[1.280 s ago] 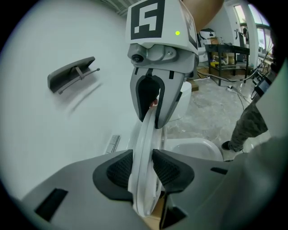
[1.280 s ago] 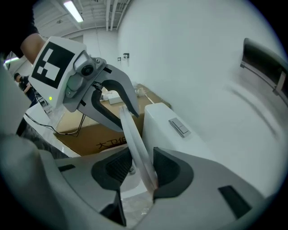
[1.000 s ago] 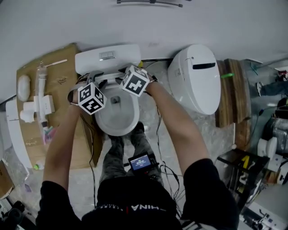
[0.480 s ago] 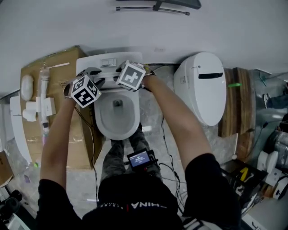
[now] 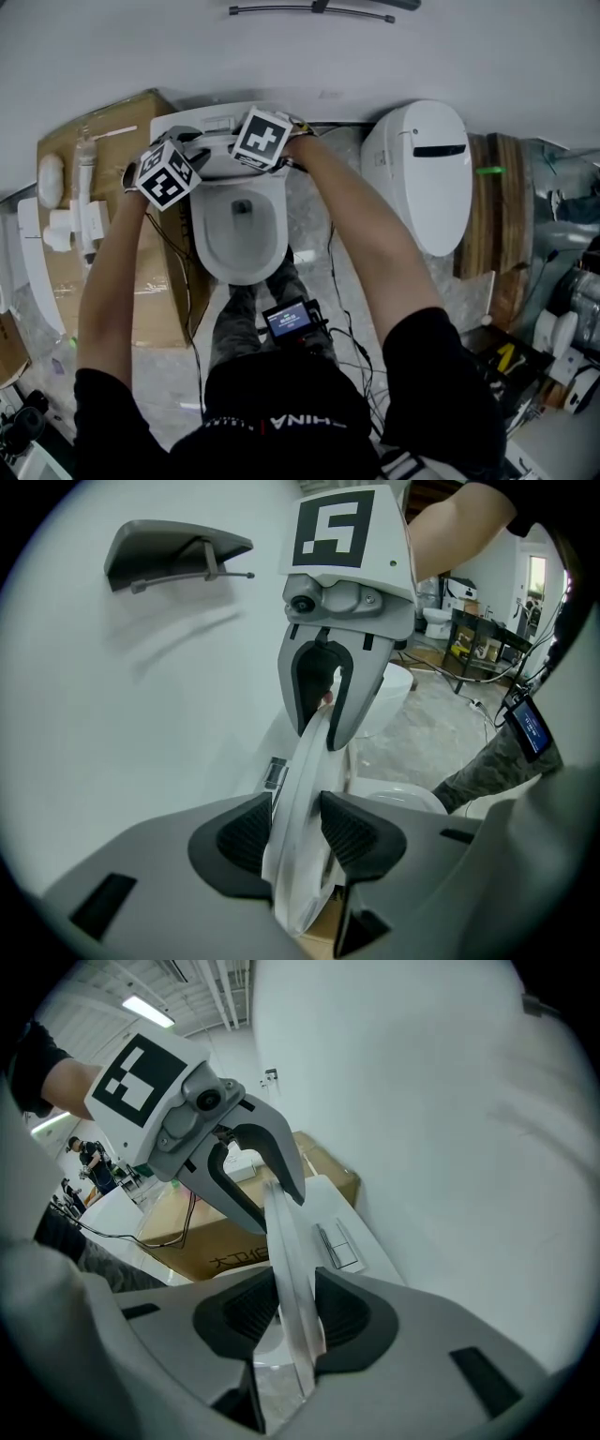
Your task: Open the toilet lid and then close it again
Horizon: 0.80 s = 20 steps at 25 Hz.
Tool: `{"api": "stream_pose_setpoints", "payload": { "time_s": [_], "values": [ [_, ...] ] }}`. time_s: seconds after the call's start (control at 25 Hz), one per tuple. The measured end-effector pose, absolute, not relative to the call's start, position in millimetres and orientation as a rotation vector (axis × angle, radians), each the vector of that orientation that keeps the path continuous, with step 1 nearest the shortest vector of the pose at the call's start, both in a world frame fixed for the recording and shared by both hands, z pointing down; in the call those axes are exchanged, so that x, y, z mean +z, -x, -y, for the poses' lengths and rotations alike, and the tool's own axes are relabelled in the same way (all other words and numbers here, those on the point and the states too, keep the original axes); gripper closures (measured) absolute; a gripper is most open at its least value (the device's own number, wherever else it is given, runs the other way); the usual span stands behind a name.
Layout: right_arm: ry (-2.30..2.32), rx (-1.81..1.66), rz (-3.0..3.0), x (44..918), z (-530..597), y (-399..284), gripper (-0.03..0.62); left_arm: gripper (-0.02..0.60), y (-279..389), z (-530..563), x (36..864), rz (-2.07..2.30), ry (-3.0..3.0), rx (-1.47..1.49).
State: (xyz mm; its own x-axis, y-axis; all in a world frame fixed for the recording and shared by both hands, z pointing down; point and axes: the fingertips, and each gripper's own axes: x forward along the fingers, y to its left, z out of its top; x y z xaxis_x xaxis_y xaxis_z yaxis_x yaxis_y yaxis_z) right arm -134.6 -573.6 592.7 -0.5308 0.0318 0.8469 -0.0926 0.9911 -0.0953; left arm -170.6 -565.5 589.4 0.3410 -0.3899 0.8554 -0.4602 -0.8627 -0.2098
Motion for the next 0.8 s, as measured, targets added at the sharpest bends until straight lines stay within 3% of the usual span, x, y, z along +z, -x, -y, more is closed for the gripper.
{"api": "stream_pose_setpoints", "payload": {
  "time_s": [0.6, 0.8],
  "values": [
    [-0.018, 0.163, 2.111, 591, 569, 133, 0.471, 0.422, 169, 561, 585, 0.884, -2.546, 1.610],
    [-0.038, 0.174, 2.120, 591, 573, 131, 0.429, 0.417, 175, 560, 569, 0.954, -2.549, 1.572]
  ]
}}
